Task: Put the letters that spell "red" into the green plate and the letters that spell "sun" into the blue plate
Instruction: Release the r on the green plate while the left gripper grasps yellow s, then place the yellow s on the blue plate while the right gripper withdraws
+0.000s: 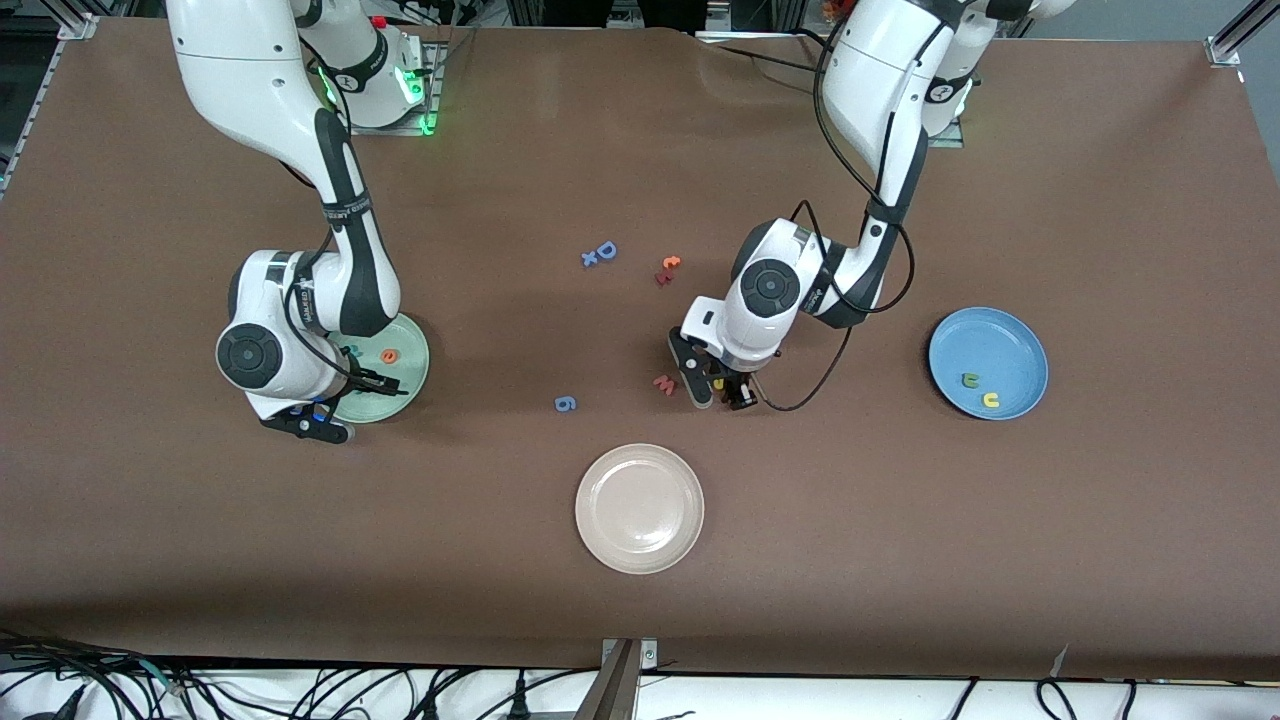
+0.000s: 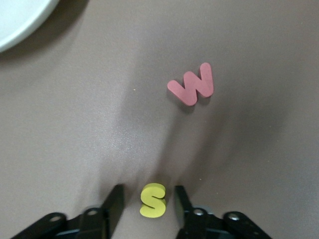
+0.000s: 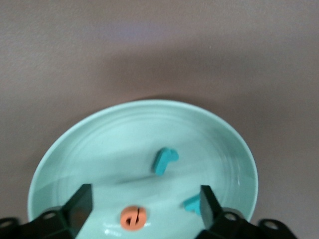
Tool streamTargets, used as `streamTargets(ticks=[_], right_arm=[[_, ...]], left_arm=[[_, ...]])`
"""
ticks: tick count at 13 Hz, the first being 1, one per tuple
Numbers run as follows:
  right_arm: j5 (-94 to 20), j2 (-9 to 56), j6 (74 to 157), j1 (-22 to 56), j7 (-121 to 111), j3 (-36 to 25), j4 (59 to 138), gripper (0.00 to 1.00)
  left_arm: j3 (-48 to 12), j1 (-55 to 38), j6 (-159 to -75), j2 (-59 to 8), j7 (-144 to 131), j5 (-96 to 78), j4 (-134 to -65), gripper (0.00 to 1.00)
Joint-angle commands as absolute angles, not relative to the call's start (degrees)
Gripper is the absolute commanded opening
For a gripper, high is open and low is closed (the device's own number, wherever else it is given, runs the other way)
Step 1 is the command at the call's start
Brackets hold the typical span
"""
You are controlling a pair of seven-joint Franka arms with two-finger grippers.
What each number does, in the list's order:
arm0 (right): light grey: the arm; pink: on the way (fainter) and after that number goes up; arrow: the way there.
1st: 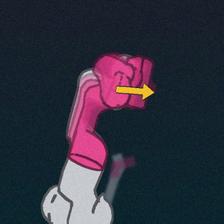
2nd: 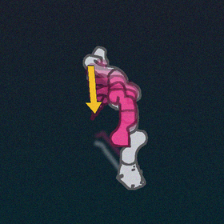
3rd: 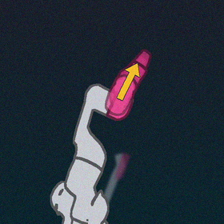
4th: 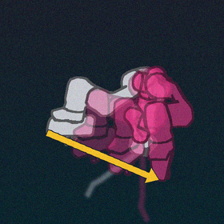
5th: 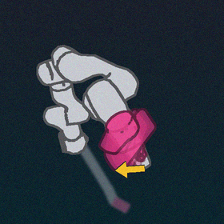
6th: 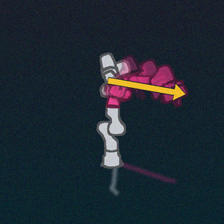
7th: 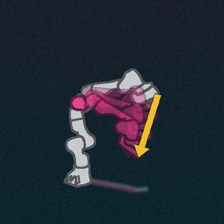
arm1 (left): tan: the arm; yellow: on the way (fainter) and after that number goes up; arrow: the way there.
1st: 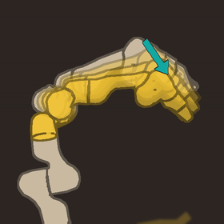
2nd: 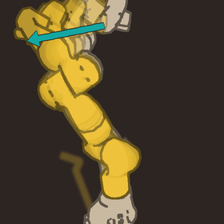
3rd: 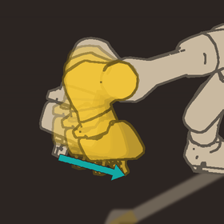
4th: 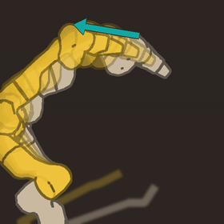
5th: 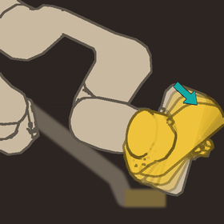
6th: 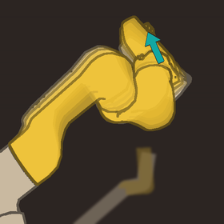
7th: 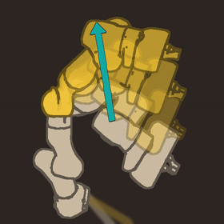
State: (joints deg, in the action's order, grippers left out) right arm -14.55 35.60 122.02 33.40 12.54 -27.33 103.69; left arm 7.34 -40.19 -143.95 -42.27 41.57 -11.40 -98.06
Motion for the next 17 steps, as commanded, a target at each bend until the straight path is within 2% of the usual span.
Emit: streamTargets(ticks=[1, 4, 6, 8, 12, 15, 16, 17], right_arm=[[-15.6, 30.1, 115.8, 33.4, 11.3, -27.2, 104.2, 1.0], [-15.5, 25.1, 109.3, 33.4, 11.2, -27.3, 102.8, 1.0], [-15.0, 24.0, 105.5, 33.4, 10.6, -27.3, 100.2, 1.0], [-14.7, 23.8, 100.0, 33.4, 10.3, -27.4, 96.2, 1.0], [-12.1, 20.7, 90.0, 33.3, 7.3, -27.8, 89.7, 1.0], [-8.5, 17.9, 86.6, 33.3, 5.3, -27.6, 87.3, 1.0], [-7.1, 16.9, 84.2, 33.3, 5.3, -27.2, 86.0, 1.0], [-6.8, 16.3, 82.5, 33.4, 5.4, -27.2, 85.3, 1.0]], left_arm=[[7.8, -40.8, -144.4, -44.0, 43.2, -13.1, -97.1, 0.34], [7.8, -40.7, -144.4, -44.0, 43.2, -13.0, -97.2, 0.31], [7.9, -40.7, -144.4, -43.9, 43.5, -12.9, -97.2, 0.16], [8.5, -40.1, -144.3, -43.0, 44.9, -13.3, -97.2, 0.11], [12.0, -38.3, -143.0, -40.9, 47.8, -13.6, -97.3, 0.07], [16.1, -36.5, -140.1, -38.7, 52.7, -13.5, -98.3, 0.07], [16.7, -34.5, -139.0, -37.3, 54.0, -13.7, -99.6, 0.07], [16.8, -31.7, -138.1, -35.1, 53.9, -13.7, -101.1, 0.04]])
